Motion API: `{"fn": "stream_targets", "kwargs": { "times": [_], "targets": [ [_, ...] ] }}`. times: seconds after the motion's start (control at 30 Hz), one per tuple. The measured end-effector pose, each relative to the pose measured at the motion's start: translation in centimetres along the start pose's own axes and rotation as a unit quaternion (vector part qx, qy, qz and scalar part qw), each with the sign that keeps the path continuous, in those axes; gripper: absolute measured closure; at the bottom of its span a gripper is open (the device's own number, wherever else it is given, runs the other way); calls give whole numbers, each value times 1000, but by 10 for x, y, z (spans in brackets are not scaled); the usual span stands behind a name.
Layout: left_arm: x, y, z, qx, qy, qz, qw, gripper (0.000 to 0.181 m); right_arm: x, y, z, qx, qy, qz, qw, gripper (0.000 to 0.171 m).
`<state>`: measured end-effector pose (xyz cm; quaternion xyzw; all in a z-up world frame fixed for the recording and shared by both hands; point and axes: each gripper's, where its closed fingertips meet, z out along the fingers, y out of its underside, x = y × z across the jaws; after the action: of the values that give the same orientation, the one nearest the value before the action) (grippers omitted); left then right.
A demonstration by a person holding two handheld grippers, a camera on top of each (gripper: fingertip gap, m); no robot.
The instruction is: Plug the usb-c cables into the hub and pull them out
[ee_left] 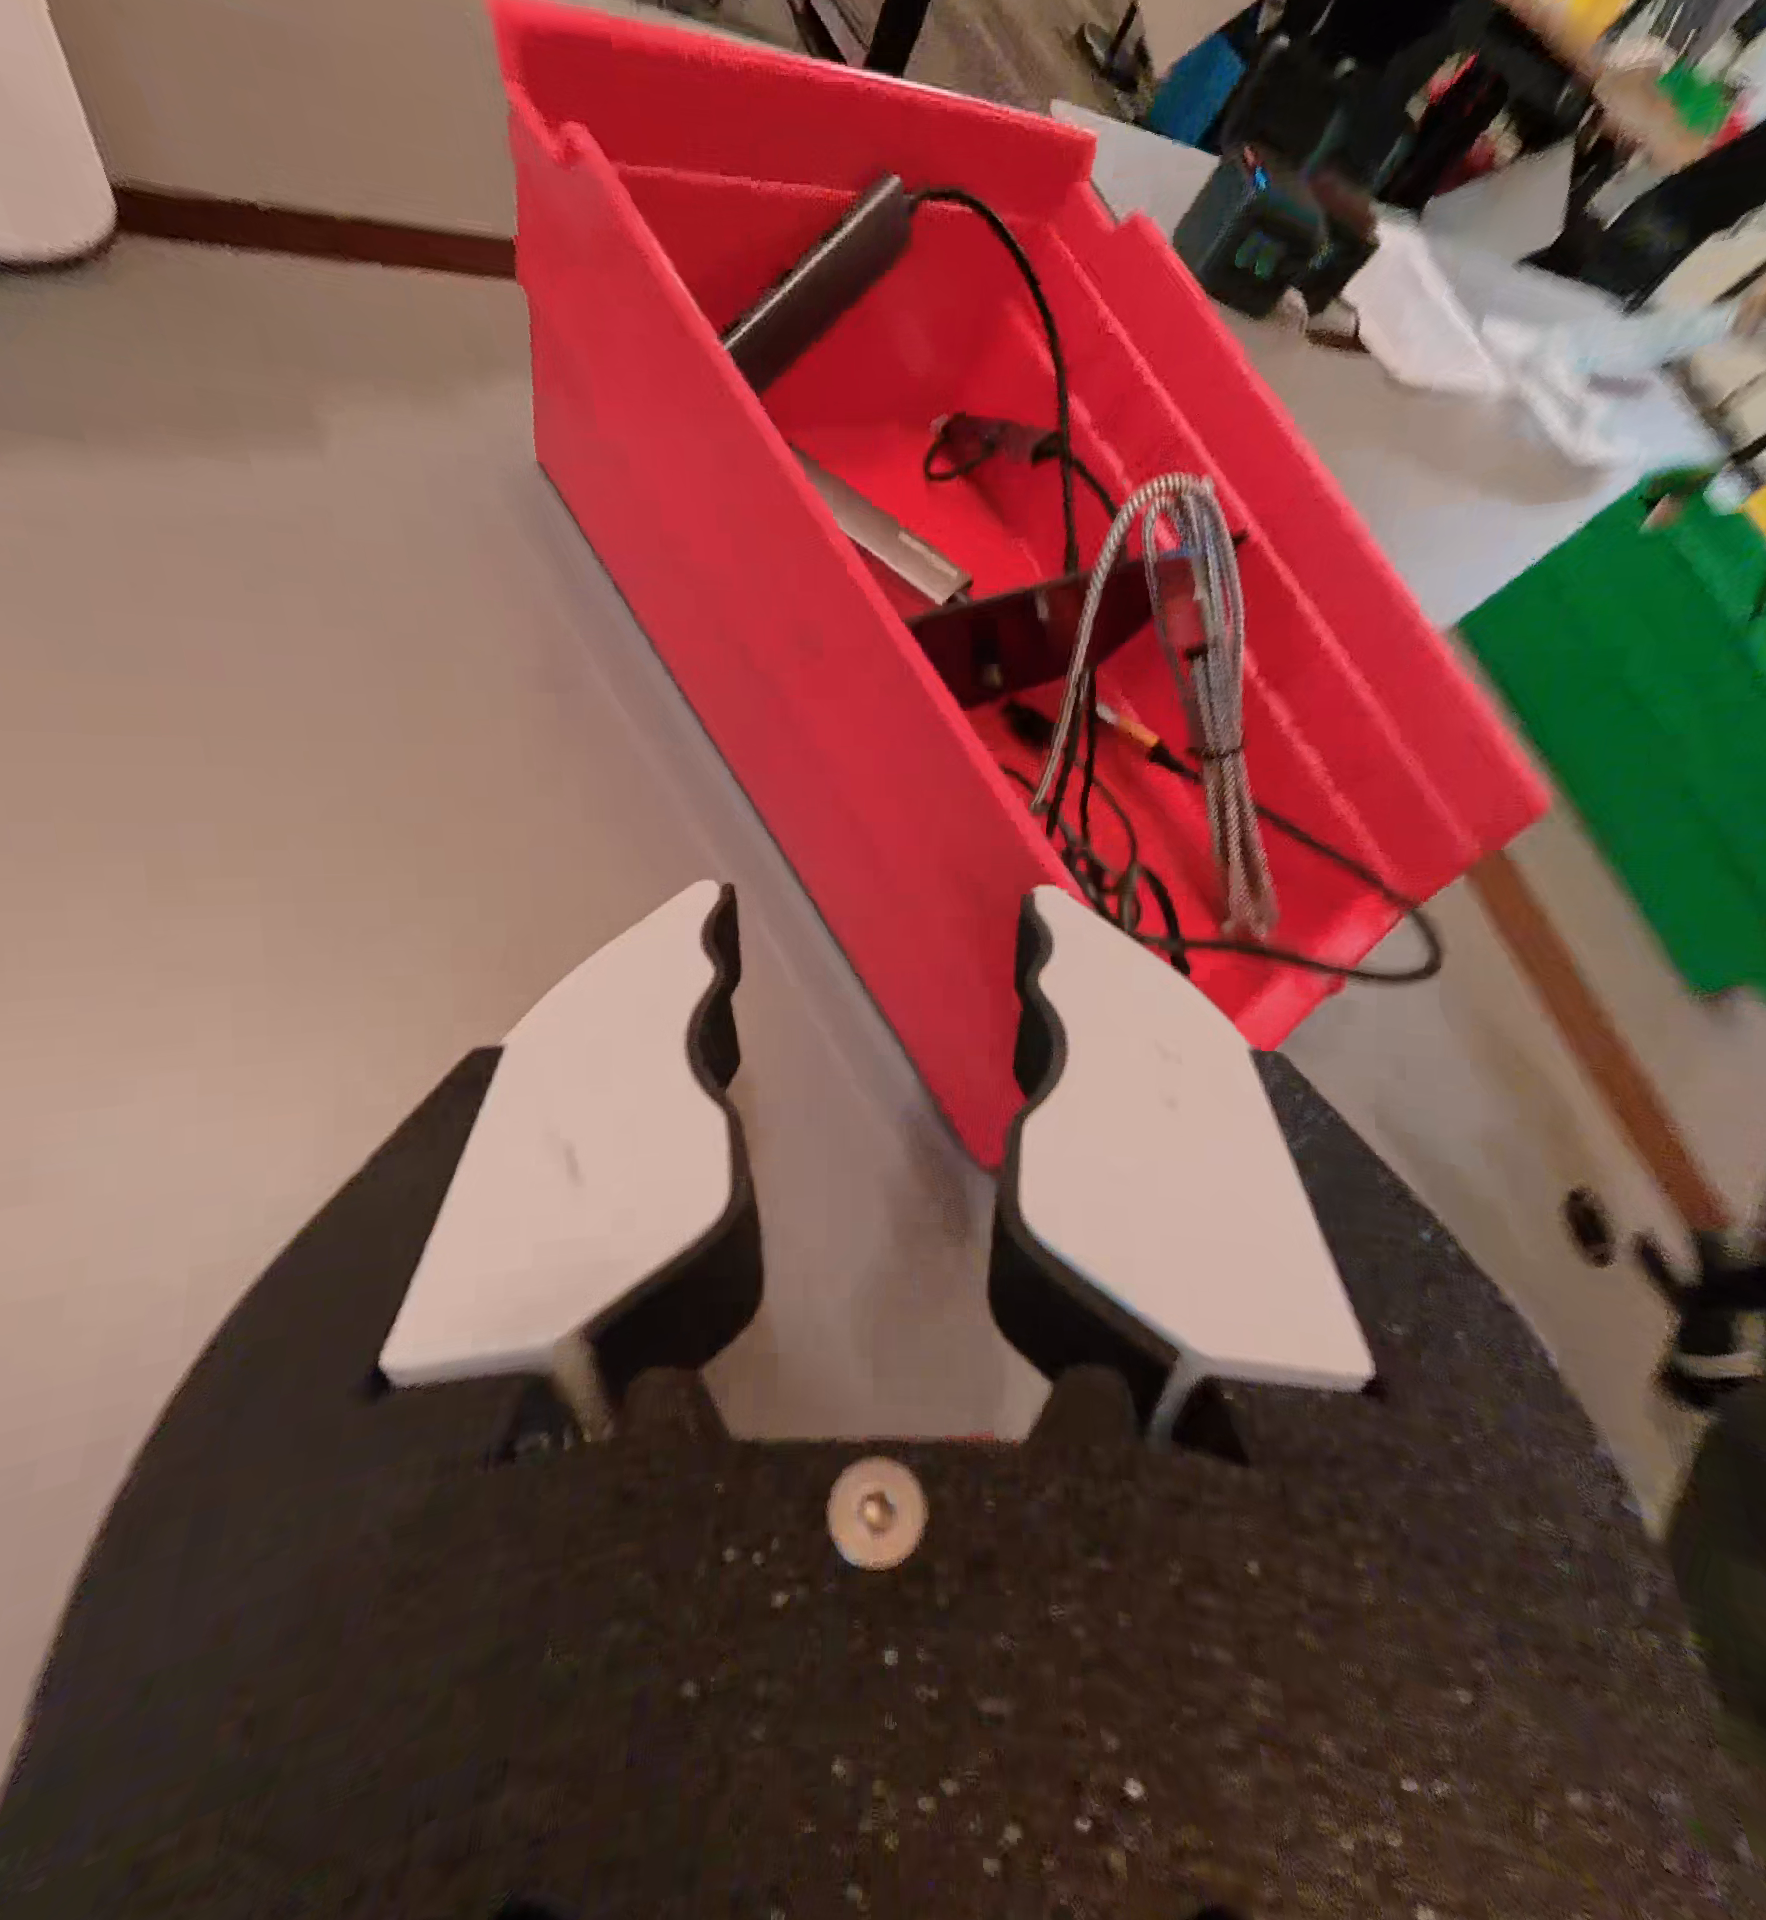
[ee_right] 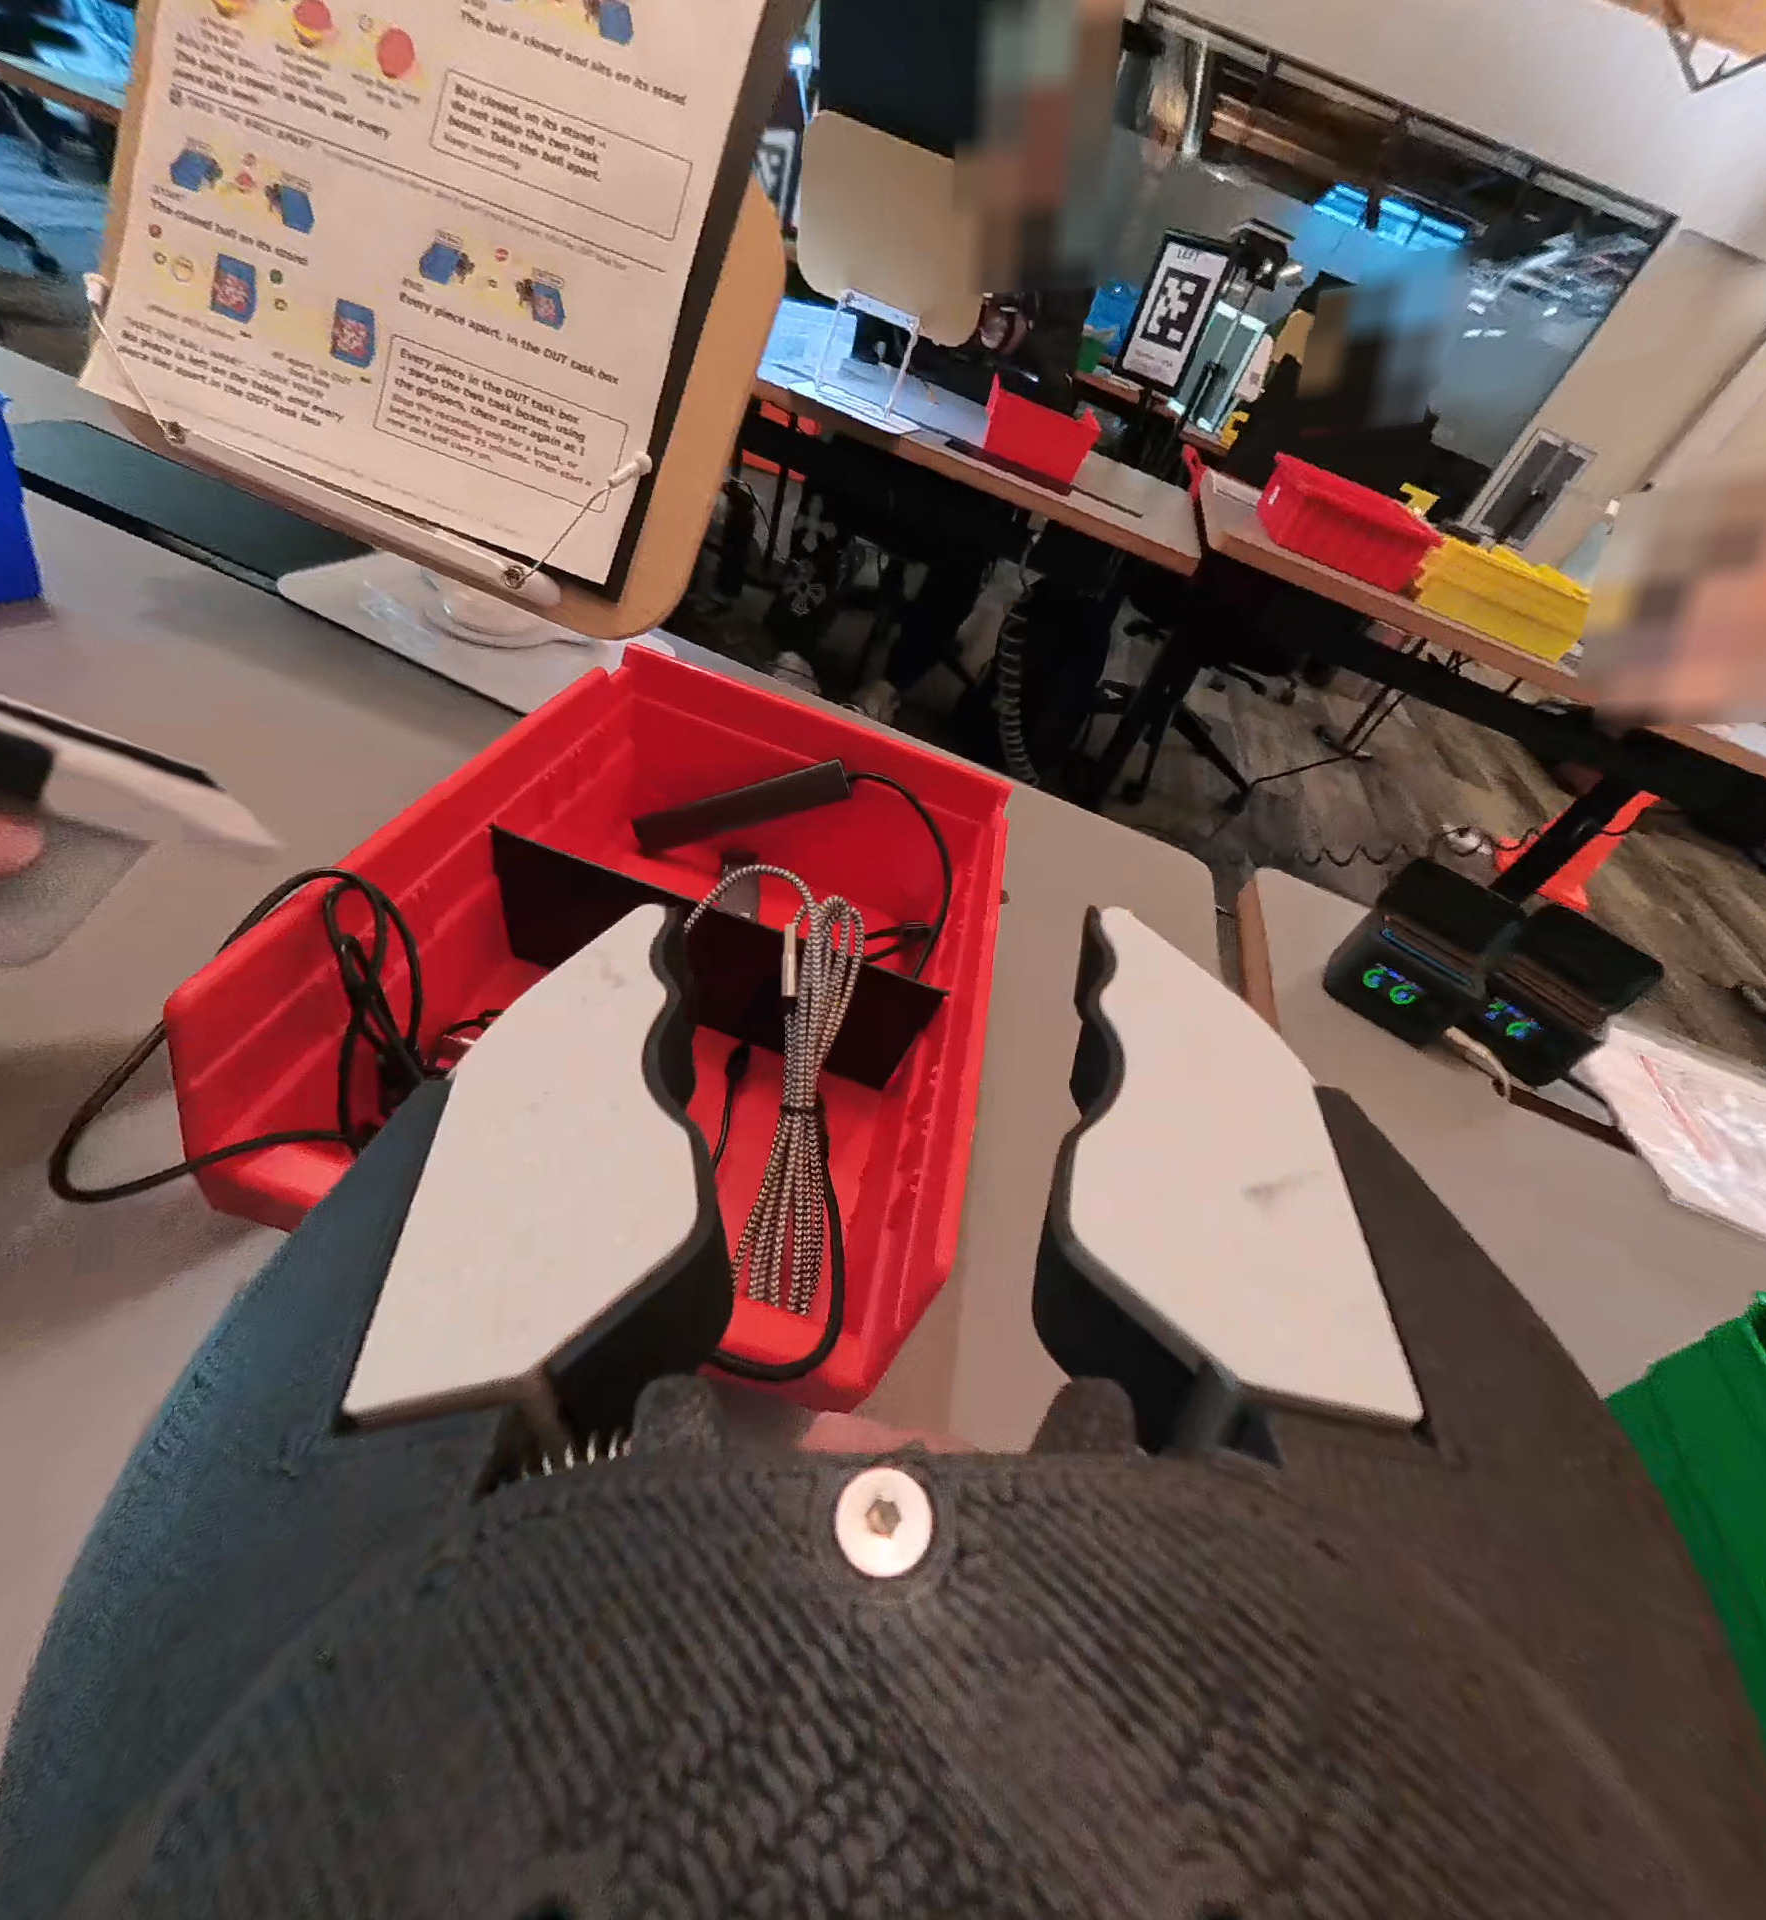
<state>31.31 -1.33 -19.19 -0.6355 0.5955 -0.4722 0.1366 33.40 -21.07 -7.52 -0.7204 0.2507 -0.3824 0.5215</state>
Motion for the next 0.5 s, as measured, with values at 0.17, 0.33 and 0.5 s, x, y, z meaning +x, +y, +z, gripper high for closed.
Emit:
{"fn": "stream_targets", "kwargs": {
  "times": [0.17, 0.33, 0.5],
  "targets": [
    [-3, -24, 26, -23, 26, -99, 994, 133, 8, 16, 9, -11, -19, 49, 999, 103],
    [15, -17, 55, -120, 33, -67, 990, 138, 5, 19, 12, -23, -21, 25, 999, 103],
    [9, -12, 75, -185, -42, -30, 981, 131, -8, 18, 16, -29, -34, 15, 999, 103]
  ]
}}
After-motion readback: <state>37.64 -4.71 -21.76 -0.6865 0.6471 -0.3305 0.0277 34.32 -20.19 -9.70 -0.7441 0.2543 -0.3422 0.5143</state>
